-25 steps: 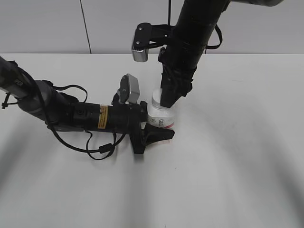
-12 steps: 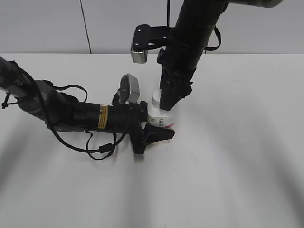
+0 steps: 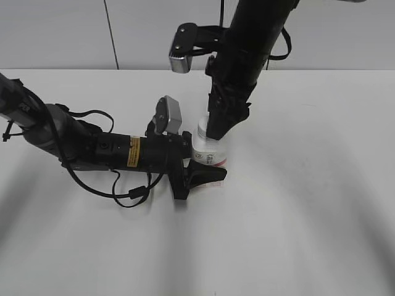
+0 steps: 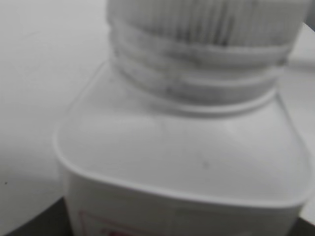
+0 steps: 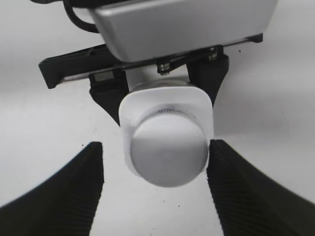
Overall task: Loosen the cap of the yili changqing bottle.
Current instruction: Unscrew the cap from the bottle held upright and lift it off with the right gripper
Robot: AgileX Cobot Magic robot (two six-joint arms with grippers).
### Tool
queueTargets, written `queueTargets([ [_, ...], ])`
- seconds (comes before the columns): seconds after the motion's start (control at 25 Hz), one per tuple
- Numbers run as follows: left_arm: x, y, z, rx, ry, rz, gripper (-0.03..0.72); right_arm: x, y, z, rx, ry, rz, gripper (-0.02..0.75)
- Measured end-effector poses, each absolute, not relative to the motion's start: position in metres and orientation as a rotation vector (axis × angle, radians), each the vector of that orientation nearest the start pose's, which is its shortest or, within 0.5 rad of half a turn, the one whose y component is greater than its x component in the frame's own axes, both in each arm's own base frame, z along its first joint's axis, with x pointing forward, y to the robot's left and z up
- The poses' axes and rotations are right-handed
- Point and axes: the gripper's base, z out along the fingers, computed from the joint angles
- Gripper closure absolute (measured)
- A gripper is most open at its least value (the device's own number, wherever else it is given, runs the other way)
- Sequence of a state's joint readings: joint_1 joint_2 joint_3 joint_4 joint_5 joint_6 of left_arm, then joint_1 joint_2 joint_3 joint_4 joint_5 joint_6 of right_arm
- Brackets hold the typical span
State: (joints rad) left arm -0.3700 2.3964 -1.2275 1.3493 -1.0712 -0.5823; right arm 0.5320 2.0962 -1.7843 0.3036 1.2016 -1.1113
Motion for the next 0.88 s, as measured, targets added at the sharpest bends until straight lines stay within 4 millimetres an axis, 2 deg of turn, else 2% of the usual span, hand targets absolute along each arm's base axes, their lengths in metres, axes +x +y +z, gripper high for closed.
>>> queueTargets([
  [0.2,0.351,-0.220,0.045,1.353,1.553,-1.037,0.282,0.361,0.241,0.246,-1.935,2.124,0.344,0.216],
  [0.36,0.351,-0.220,0.045,1.353,1.553,-1.037,0.282,0.359,0.241,0.250,-1.760,2.278,0.373,0.216],
  [0.68,0.351,-0.220,0.045,1.352,1.553,-1.037,0.282,0.360,0.240,0.250,-1.159,2.704,0.436,0.216],
  [0.88,0.351,-0.220,0.045,1.352,1.553,-1.037,0.282,0.362,0.240,0.250,-0.769,2.856,0.472,0.216],
])
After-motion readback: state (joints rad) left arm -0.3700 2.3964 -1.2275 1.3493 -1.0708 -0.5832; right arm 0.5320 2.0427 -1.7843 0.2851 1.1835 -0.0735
